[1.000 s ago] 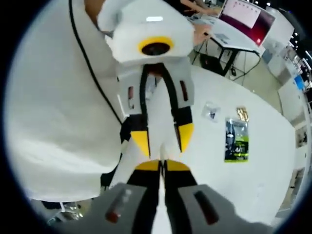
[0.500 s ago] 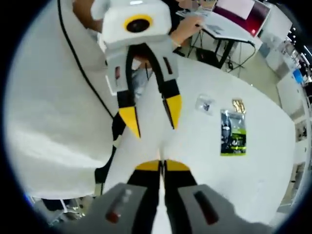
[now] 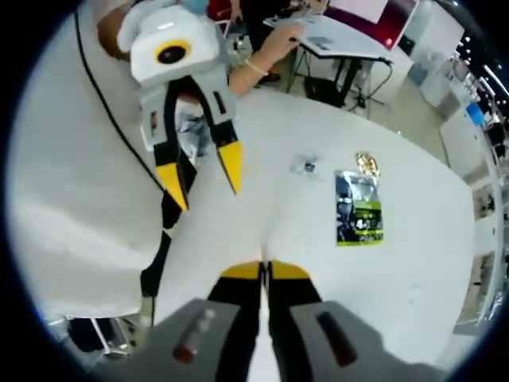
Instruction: Arrange the skincare products in the storage area until every visible bottle or jar stands upright without overlapping.
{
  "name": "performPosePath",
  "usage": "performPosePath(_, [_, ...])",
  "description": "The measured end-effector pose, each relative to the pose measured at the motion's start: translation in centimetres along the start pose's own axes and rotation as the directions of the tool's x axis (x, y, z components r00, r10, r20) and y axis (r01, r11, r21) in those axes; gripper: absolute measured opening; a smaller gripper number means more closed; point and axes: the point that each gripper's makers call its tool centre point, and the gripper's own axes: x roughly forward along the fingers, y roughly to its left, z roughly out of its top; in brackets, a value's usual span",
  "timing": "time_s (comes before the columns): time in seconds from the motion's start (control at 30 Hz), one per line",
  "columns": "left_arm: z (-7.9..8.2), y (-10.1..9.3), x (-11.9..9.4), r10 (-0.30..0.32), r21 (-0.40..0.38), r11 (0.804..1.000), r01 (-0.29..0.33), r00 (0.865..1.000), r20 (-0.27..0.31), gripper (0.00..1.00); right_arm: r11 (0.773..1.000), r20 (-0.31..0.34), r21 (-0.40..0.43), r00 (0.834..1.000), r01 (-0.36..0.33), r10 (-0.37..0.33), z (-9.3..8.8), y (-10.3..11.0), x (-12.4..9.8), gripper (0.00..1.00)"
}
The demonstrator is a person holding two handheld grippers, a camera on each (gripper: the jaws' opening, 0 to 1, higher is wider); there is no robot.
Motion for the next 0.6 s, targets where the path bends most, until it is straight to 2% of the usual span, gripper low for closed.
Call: performPosePath(0.6, [-0.3,0.5,-0.8,0.031,-0.029,0.999,-0.031,1.000,-0.002,0.32,1.000,-0.031,0.017,0.999,0.008,-0.008,-1.7,-5.9,0.0,0.01])
